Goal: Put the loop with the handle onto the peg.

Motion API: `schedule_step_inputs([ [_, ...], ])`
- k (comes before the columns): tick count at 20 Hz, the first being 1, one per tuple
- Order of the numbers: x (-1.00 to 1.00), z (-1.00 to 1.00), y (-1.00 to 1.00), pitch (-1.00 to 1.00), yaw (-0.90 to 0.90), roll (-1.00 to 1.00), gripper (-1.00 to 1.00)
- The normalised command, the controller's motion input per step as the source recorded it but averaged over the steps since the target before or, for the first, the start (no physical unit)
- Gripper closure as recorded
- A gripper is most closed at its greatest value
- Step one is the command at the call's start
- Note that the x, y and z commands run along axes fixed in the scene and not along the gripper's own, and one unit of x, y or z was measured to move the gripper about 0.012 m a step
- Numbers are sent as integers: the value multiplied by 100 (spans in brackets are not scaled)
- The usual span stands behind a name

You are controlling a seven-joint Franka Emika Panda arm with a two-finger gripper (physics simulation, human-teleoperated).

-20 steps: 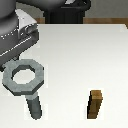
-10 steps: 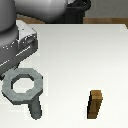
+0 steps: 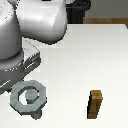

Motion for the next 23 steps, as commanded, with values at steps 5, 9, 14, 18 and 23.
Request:
schedule_step_inputs([
  [5,0,-40,0,0,0,0,100],
  [9,0,0,0,0,0,0,-100],
  [14,0,0,0,0,0,0,-100],
  [18,0,0,0,0,0,0,-100],
  [23,0,0,0,0,0,0,-100],
])
